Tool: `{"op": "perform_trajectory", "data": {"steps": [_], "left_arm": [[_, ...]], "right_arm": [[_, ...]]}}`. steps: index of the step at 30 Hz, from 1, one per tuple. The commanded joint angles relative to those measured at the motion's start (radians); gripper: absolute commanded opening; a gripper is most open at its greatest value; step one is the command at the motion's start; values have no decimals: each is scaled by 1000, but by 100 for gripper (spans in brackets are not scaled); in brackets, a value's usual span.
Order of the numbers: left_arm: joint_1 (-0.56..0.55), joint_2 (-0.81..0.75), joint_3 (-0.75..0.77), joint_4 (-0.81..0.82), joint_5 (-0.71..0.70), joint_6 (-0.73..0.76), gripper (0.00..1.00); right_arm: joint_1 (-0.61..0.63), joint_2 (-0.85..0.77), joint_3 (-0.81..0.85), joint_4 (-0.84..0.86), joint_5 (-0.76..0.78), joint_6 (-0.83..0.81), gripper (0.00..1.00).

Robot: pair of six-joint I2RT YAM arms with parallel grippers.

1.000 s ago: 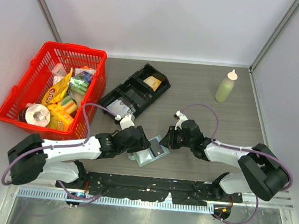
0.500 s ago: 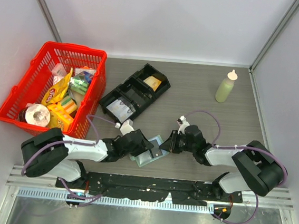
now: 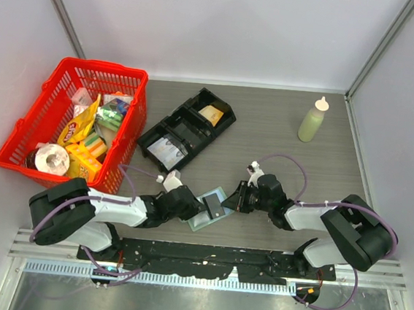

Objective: Take the credit cards out of the card holder
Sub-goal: Remove the credit card from the card holder.

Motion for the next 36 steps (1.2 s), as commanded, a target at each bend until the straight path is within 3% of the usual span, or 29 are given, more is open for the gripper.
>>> {"op": "perform_trajectory", "data": {"steps": [1,18,26,36], "left_arm": [[-8,-22,-12,27,-25,-19,11],[-8,76,49,71,27,34,21],[-10,41,11,113,9,33,0],[-10,-149,-58,-16,-36,14,0]], "right_arm": [[-4,20,-18,-26,4,-1,13],[-6,31,-19,-16,-5,9,13],[-7,52,-18,-12,0,14,12],[-35,80,-13,-33,18,31,12]]}}
